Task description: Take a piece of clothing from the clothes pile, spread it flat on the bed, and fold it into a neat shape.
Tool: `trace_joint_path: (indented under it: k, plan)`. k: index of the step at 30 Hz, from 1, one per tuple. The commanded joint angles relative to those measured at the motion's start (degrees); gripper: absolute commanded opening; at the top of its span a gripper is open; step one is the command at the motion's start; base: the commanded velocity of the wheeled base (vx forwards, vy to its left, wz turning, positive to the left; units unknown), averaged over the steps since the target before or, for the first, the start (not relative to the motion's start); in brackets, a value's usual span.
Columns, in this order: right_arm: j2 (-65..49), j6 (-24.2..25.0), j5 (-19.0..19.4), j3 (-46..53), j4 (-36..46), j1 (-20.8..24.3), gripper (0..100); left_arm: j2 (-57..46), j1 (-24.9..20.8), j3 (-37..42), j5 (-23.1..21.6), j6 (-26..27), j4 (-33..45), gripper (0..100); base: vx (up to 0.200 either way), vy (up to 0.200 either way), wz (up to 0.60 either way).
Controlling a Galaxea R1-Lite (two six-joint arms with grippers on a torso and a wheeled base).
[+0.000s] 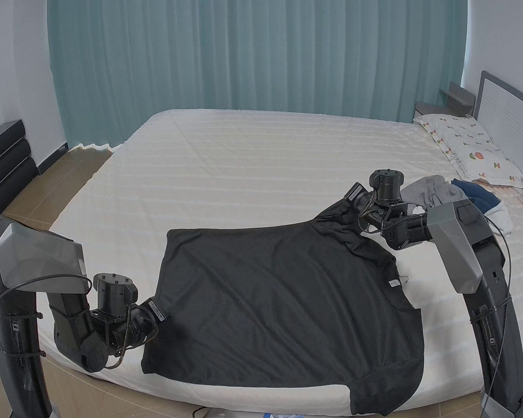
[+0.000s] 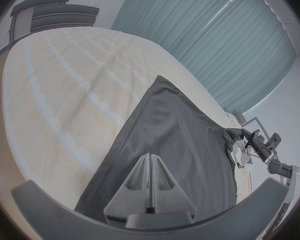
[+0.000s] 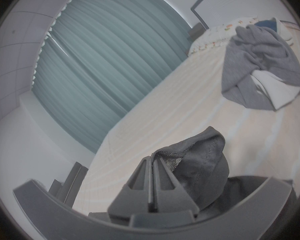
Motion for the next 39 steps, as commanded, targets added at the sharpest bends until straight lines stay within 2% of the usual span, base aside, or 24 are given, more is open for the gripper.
trace_joint_path:
  k: [1, 6, 7, 14, 23, 27, 32, 37, 39]
  plan:
    - [4.94, -3.96, -0.26, -0.71, -2.42, -0.13, 0, 0.11, -0.09, 0.08, 0.01, -0.03, -0.01, 0, 0.000, 0.000, 0.00]
    - [6.96, -5.19, -0.17, -0.71, -4.00, 0.04, 0, 0.20, -0.17, -0.01, 0.01, -0.03, -0.01, 0, 0.000, 0.000, 0.00]
    - [7.13, -5.19, 0.01, -0.71, -4.00, 0.57, 100, 0.20, -0.17, 0.08, 0.01, -0.03, -0.01, 0, 0.000, 0.000, 0.00]
    - [4.50, -6.15, -0.26, -0.29, -3.47, 0.84, 100, 0.28, -0.26, 0.08, 0.01, -0.03, -0.01, 0, 0.000, 0.000, 0.00]
    - [-7.19, -6.77, 1.85, 15.18, -3.65, -2.33, 100, 0.55, -0.26, 0.17, 0.10, -0.03, -0.01, 0, 0.000, 0.000, 0.00]
    - [-9.13, -6.68, 4.49, 21.86, -3.74, -4.00, 100, 0.55, -0.26, 0.25, 0.10, -0.03, -0.01, 0, 0.000, 0.000, 0.00]
    - [-10.97, -6.33, 5.81, 27.58, -4.09, -4.44, 100, 0.55, -0.26, 0.25, 0.10, -0.03, -0.01, 0, 0.000, 0.000, 0.00]
    - [-16.25, 0.44, 8.71, 34.78, -3.21, -3.03, 100, 0.55, -0.26, 0.34, 0.10, -0.03, -0.01, 0, 0.000, 0.000, 0.00]
    - [-16.60, 0.97, 8.88, 35.75, -2.95, -3.03, 100, 0.63, -0.26, 0.34, 0.10, -0.03, -0.01, 0, 0.000, 0.000, 0.00]
